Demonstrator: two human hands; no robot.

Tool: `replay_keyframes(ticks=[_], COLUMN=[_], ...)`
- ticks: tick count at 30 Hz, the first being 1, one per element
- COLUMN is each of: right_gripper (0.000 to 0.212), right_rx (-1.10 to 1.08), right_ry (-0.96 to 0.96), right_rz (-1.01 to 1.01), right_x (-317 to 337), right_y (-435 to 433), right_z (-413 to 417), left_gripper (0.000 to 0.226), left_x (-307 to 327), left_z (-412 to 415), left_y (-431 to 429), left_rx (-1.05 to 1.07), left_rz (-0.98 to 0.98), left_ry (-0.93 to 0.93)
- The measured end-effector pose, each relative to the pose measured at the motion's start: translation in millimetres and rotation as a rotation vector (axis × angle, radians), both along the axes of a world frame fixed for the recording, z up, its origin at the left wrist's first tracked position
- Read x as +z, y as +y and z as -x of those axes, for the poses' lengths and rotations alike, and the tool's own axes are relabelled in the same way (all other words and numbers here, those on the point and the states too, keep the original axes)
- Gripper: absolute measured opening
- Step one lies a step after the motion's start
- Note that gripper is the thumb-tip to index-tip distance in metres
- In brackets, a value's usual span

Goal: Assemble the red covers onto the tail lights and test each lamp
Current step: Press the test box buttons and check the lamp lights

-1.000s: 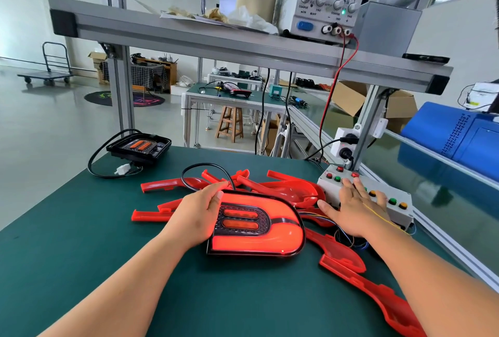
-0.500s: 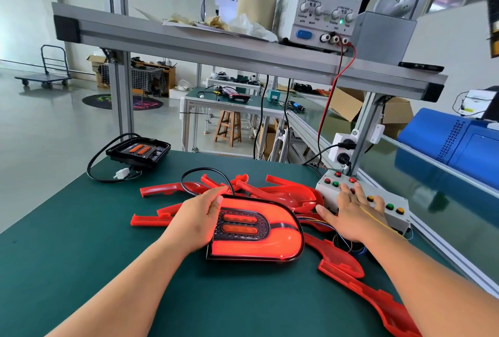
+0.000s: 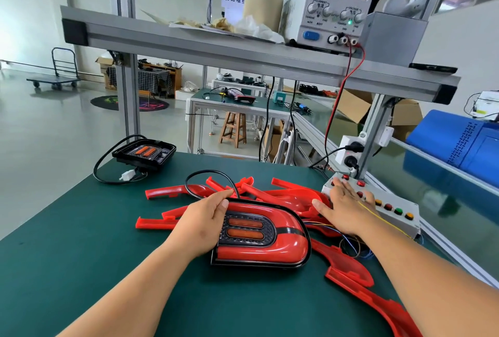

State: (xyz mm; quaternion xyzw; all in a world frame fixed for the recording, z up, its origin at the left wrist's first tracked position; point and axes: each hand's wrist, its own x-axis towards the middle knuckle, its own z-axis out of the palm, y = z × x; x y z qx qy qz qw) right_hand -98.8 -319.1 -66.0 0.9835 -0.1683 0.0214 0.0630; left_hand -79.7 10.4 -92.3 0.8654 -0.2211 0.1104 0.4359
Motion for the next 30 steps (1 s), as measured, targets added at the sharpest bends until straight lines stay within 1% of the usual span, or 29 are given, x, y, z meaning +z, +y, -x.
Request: replay_keyframes(ticks=[4,11,19,27,30], right_gripper=[0.088,0.078,0.08,0.085,0.084], right_rx=[-0.011,-0.004,-0.028,-0.038,-0.037], right_ry=[0.009,-0.033,-0.007,-0.018,-0.029], right_rz=[0.001,0.015,0.037,0.005,0.025], right_x=[-0.4,-6.5,-6.8,-9.3,-8.8], right_y=[0.8,4.1,6.8,4.4,4.6], right_z=[-10.0,-6.0,-4.9,-4.6,-4.7], left_gripper=[0.039,0.039,0.039,0.04,0.04], left_x=[-0.9,-1.3,-0.4,-0.5,-1.4], left_z=[-0.8,-2.1,-2.0,-2.0,-2.8], left_y=[0.2,0.9,0.7,0.8,0.5], left_rx=[0.0,-0.004,-0.008,-0.01,-0.009], left_rz=[-0.004,-0.025,-0.028,-0.031,-0.033], left_ry=[-0.001,-0.027,-0.033,-0.038,-0.034])
